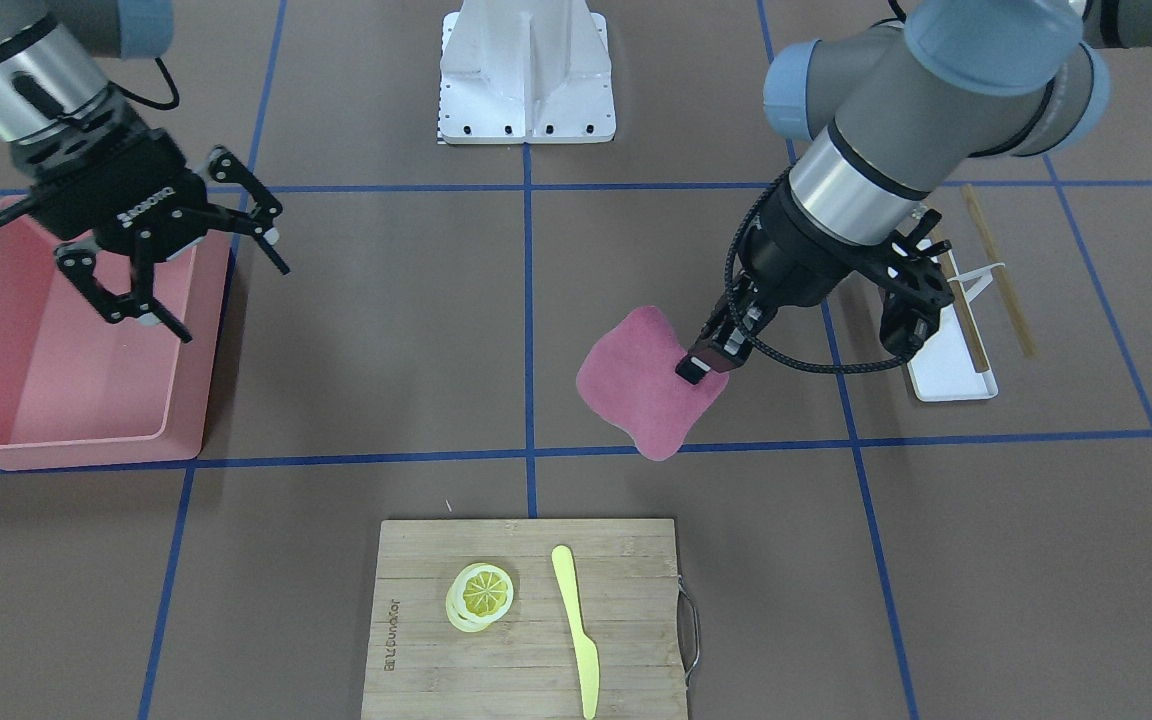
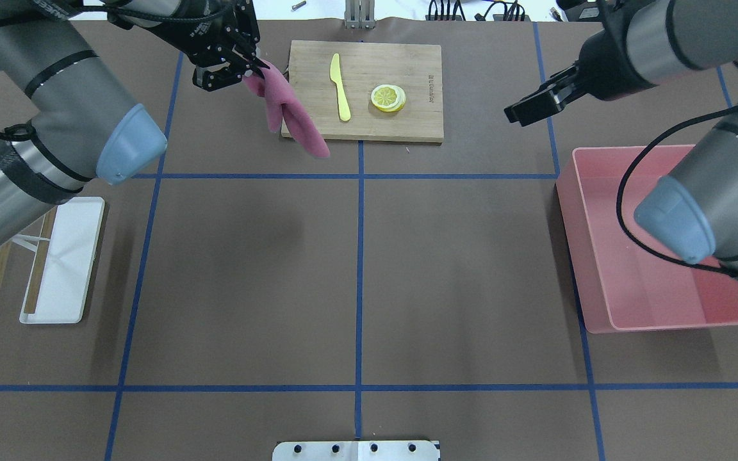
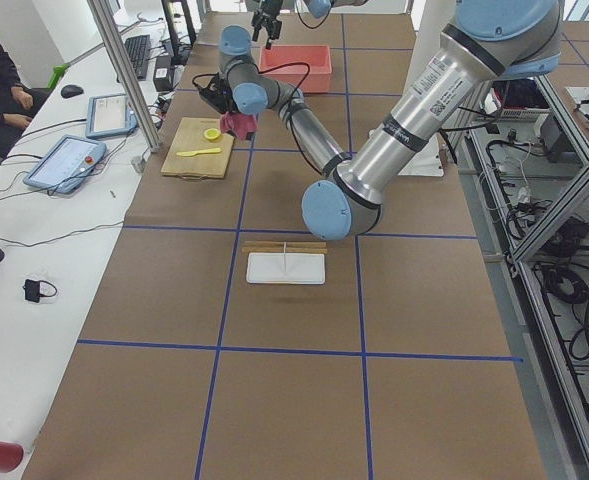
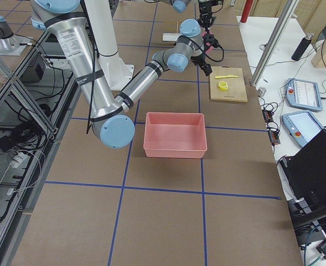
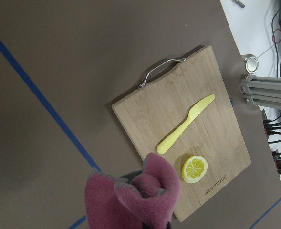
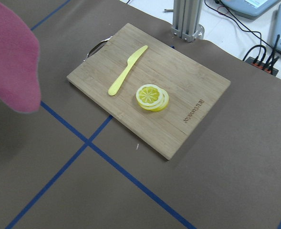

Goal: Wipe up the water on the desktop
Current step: 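Grasp the towel with the right gripper while the left gripper holds it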

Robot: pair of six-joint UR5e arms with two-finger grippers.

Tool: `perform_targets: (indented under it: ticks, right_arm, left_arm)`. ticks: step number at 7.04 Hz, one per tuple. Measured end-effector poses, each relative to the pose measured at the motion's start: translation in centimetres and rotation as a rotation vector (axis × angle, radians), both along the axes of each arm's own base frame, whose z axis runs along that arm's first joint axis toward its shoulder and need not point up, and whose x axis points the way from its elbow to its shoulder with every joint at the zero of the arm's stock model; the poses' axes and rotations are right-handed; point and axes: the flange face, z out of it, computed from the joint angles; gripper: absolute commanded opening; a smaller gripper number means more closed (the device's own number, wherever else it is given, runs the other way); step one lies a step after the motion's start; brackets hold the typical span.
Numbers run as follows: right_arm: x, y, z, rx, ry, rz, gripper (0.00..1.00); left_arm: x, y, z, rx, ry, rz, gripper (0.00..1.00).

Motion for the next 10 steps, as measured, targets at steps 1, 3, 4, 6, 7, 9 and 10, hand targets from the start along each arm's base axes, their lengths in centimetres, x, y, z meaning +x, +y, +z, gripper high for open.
perform_targets:
  ticks: [1, 3, 4, 6, 7, 9, 10]
  right_arm:
    - [-4.3, 2.5, -1.7, 0.043, -0.001, 0.015, 0.99]
    - [-10.1, 6.6, -3.9, 0.092, -0.012, 0.029, 0.98]
    - [-11.2, 7.6, -4.4, 0.101, -0.018, 0.024, 0.97]
    - [-12.0, 8.4, -4.6, 0.096, -0.024, 0.017, 0.93]
    - [-12.2, 8.5, -4.6, 0.095, -0.023, 0.017, 0.87]
    - [-12.5, 8.6, -4.4, 0.086, -0.024, 0.019, 0.77]
    - [-12.7, 8.7, -4.4, 0.081, -0.025, 0.019, 0.66]
  left_arm:
    - [1.1, 0.5, -1.3, -0.034, 0.007, -0.003, 0.00]
    - [5.4, 2.2, -2.5, -0.060, -0.003, -0.022, 0.00]
    - [7.7, 2.9, -3.0, -0.062, -0.013, -0.021, 0.00]
    - [11.1, 4.6, -4.1, -0.060, -0.014, 0.018, 0.00]
    - [12.1, 5.6, -4.9, -0.055, -0.005, 0.045, 0.00]
    - [12.8, 6.9, -6.4, -0.058, 0.023, 0.109, 0.00]
    - [13.1, 7.3, -6.9, -0.059, 0.032, 0.129, 0.00]
